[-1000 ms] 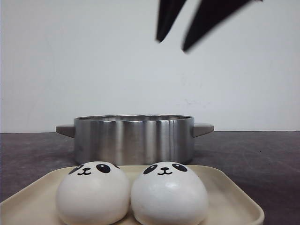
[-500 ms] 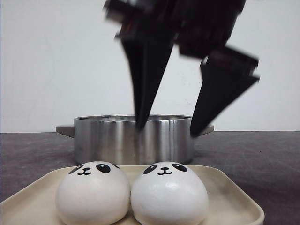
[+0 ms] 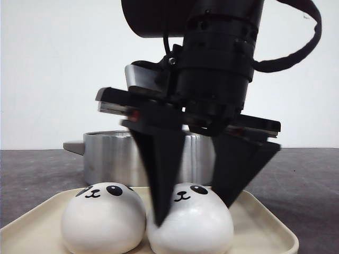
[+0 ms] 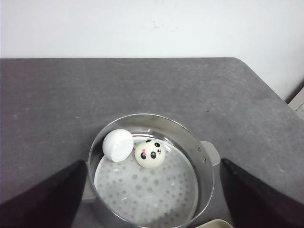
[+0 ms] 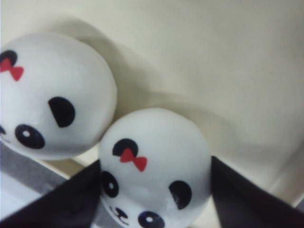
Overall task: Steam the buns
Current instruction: 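Grasp the nearer panda bun with the right gripper and lift, then lower the held bun into the steamer and open the right gripper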
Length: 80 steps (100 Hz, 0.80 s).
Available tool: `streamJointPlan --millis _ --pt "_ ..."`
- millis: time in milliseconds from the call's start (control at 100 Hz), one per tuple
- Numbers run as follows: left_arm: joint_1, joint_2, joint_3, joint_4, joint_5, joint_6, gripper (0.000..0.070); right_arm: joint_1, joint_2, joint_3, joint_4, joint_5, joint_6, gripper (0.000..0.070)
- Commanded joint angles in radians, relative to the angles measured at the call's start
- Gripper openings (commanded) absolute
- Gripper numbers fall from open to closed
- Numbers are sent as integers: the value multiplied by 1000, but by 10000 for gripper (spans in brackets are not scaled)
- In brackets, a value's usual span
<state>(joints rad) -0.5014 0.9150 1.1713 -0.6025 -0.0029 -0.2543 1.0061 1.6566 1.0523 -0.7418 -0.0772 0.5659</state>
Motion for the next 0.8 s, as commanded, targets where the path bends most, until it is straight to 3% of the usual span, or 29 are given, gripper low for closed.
streamJointPlan --millis 0,270,390,570,790 --pt "-5 7 19 10 -1 6 515 11 33 7 13 17 -8 0" --pt "-5 7 19 10 -1 6 515 11 -108 70 -9 66 -17 12" --pt "-5 7 19 12 -1 6 515 7 -200 157 -7 147 -39 11" --pt "-5 8 19 20 -1 7 514 -53 -237 333 34 290 -179 10" --pt "-5 10 19 27 -1 7 514 -203 -182 386 195 225 -261 9"
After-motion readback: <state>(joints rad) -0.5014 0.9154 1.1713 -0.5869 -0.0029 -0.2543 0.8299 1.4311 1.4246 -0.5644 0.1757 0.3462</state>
